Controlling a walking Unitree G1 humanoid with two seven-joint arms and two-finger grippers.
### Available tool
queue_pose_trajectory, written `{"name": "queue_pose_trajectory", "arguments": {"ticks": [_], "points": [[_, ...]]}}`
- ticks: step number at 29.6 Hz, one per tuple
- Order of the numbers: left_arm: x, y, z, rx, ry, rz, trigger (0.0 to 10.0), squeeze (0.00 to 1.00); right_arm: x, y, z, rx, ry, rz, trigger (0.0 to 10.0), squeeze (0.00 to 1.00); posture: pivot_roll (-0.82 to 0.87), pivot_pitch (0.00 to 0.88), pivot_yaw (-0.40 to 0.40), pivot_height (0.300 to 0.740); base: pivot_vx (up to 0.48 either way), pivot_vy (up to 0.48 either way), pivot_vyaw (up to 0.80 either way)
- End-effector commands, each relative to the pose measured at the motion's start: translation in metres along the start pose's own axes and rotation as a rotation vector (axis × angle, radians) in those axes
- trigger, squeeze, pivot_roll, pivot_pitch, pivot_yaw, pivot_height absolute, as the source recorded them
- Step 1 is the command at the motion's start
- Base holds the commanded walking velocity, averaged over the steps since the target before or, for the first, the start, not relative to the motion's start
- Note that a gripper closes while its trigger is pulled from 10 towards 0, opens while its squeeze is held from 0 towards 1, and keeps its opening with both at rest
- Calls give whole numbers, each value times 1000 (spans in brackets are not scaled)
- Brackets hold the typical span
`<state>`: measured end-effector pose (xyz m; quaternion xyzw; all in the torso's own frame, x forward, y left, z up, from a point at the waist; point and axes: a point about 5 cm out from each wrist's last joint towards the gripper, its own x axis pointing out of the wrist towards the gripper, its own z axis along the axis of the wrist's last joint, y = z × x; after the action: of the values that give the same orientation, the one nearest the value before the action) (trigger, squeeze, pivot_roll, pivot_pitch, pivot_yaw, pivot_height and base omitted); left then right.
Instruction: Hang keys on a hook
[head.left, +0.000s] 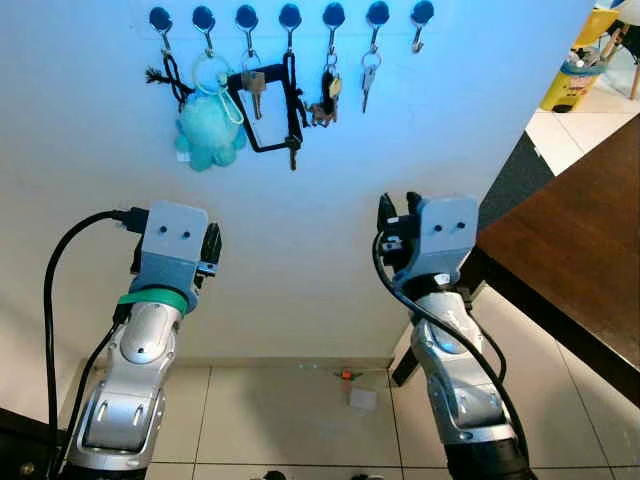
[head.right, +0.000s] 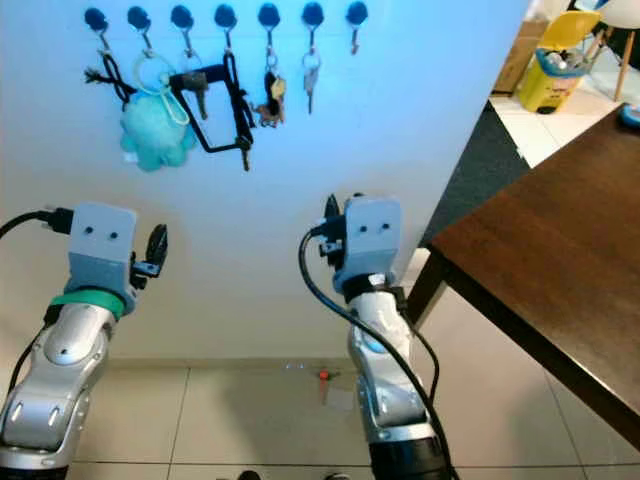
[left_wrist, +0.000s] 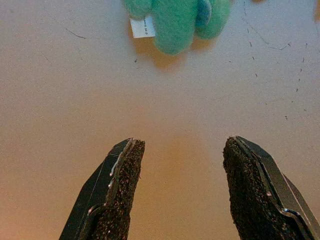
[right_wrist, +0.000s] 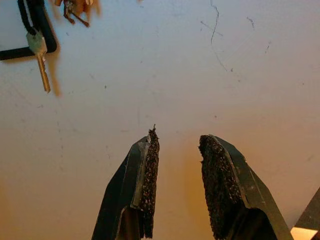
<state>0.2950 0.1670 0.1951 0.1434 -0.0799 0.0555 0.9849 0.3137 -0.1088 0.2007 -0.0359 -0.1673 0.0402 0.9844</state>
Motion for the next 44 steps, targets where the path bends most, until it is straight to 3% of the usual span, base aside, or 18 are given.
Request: {"name": "queue_pose_trajectory", "arguments": {"ticks": [1,11,15,16,22,44], "points": [[-2,2,-6,15,16,18,10000,0,-3,1,-7,-1,32,-3,10000,0,-92,90,99,740,-270,0,0],[-2,1,-5,15,-2,22,10000,0,-4,8,-7,9,12,29,10000,0,-85,103,98,740,-300,0,0],[-2,-1,-8,19,-1,19,10000,0,-5,2,-11,-20,3,26,10000,0,-83,105,99,740,-315,0,0],[-2,-3,-10,30,-2,3,10000,0,-1,-7,-7,-88,-38,22,10000,0,-80,109,102,740,-322,0,0],[-1,-3,-12,29,-3,0,10000,0,3,-15,-4,-151,-65,11,10000,0,-83,110,105,740,-335,0,0],[0,-4,-17,17,-1,6,10000,0,3,-11,-14,-116,-44,7,10000,0,-79,113,105,740,-342,0,0]]}}
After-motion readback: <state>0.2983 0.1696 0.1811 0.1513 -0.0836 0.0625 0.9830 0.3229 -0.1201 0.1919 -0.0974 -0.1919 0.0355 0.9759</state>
